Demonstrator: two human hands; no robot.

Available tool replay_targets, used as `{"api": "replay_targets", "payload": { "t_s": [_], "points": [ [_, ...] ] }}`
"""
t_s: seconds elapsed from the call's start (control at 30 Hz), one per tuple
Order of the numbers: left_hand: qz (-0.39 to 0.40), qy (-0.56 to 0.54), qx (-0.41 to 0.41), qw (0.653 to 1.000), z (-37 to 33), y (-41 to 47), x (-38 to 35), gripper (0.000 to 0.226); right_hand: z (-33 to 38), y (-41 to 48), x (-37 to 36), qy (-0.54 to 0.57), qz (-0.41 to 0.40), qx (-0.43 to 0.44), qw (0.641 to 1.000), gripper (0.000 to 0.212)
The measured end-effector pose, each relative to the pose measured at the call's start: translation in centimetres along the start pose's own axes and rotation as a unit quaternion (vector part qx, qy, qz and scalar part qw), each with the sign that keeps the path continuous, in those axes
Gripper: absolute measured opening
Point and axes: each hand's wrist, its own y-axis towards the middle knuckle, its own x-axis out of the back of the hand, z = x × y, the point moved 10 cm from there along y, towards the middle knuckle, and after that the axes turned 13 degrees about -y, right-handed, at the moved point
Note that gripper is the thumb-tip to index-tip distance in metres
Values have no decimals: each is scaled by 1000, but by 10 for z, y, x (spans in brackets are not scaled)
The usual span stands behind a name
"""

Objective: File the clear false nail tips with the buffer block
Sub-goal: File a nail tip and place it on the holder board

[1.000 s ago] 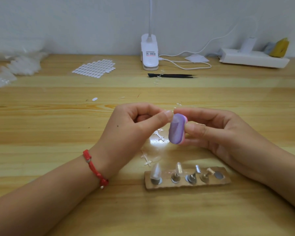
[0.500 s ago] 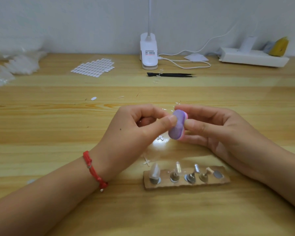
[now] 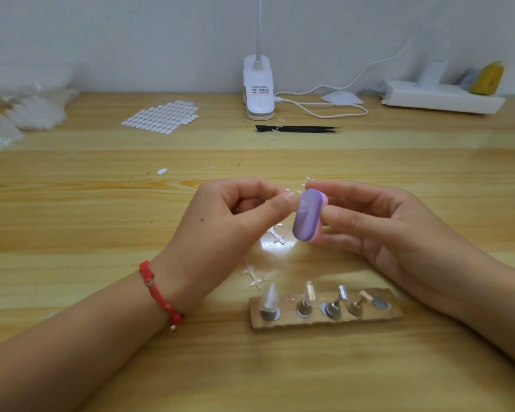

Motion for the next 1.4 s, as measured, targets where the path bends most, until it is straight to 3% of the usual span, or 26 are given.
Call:
{"api": "replay_targets", "payload": {
  "t_s": [0.13, 0.27, 0.7, 0.83, 0.97, 1.1, 1.4],
  "points": [
    [-32, -7, -9, 999, -2, 0, 6, 28, 2, -1, -4, -10, 15, 9, 1000, 33],
    [-17, -3, -11, 1000, -3, -1, -1, 18, 1, 1, 6, 17, -22, 7, 1000, 28],
    [-19, -1, -22, 1000, -5, -2, 2, 16, 0, 0, -2, 13, 13, 1, 1000, 26],
    [-15, -5, -18, 1000, -5, -3, 0, 15, -1, 2, 8, 55, -15, -4, 998, 24],
    [-15, 5, -21, 1000, -5, -2, 1, 18, 2, 0, -4, 0, 24, 12, 1000, 25],
    [-10, -7, -9, 1000, -3, -2, 0, 16, 0, 1, 7, 45, -11, 3, 999, 23],
    [-9, -4, -10, 1000, -3, -2, -1, 18, 2, 0, -2, 0, 19, 14, 1000, 24]
  ]
}}
